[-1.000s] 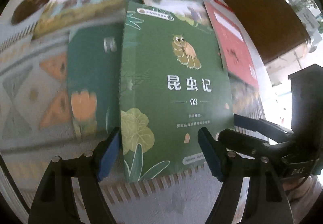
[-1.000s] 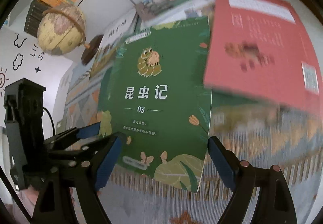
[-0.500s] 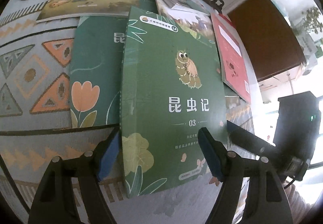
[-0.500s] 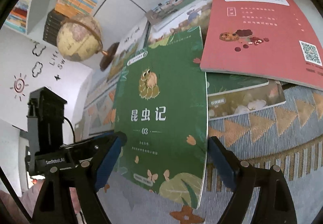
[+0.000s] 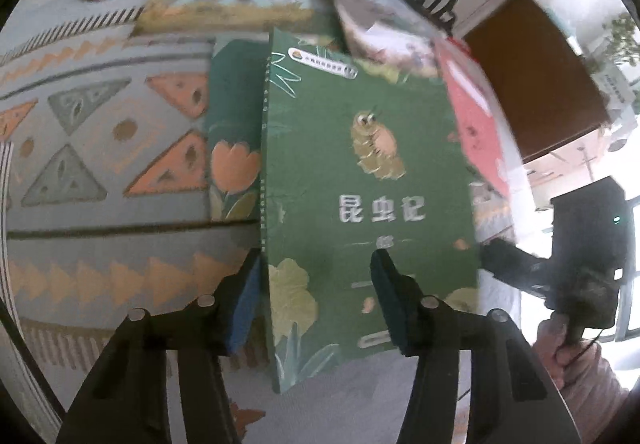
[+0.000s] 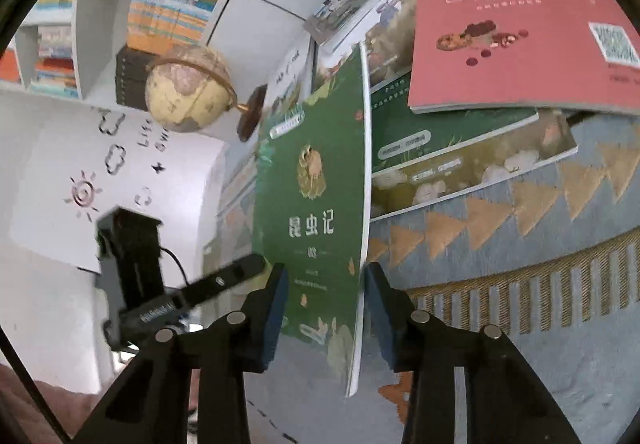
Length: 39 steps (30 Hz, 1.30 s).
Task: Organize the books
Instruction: 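Lift the green owl-cover book upright with both grippers off the pile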
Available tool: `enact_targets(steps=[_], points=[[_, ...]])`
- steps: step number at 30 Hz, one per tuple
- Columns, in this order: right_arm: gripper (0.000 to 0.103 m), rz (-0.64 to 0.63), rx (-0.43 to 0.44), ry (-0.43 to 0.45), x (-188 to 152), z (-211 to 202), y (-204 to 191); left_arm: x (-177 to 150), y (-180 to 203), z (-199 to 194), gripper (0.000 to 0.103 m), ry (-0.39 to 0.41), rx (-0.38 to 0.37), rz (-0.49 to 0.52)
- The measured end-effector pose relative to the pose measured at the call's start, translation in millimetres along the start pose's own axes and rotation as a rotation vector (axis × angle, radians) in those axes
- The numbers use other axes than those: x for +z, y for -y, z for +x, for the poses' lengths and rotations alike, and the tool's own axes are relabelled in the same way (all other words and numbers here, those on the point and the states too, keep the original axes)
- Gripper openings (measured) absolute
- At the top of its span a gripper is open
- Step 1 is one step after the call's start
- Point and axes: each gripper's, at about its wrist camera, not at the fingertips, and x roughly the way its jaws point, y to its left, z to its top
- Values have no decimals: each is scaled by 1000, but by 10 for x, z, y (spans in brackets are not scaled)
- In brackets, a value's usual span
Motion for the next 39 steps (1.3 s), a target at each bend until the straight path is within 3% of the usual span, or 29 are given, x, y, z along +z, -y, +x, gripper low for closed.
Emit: enact_targets(steps=[1, 4, 6, 8, 12, 14, 16, 20, 24, 28, 39], points=[[40, 13, 19, 0, -6, 5, 13, -21, -22, 59, 40, -23, 8, -6], [40, 29, 76, -46, -27, 127, -5, -60, 25, 61, 39, -16, 52, 34], [34, -37, 0, -65, -64, 185, -95, -56, 24, 60, 39, -21, 41, 26], [6, -39, -53, -50, -66, 219, -108, -46, -52, 35, 39, -24, -52, -46], [7, -23, -139, -38, -57, 225, -60, -35, -57, -115, 39, 36, -197, -101], [8, -12, -168, -43, -73, 206, -19, -24, 57, -80, 38, 28, -213, -80], [9, 18, -171, -39, -93, 193, 52, -18, 212, -7, 36, 16, -125, -16], [10, 42, -180, -23, -120, 146, 102, -8, 242, 44, 16, 10, 5, 17], [10, 30, -216, -13, -157, 73, 42, 6, 296, 33, 16, -2, 36, 49], [9, -75, -277, 24, -122, 80, -276, 15, 329, -85, 16, 25, 39, 74], [9, -176, -300, 79, -80, -31, -850, 151, 313, -441, 18, 77, 66, 80]])
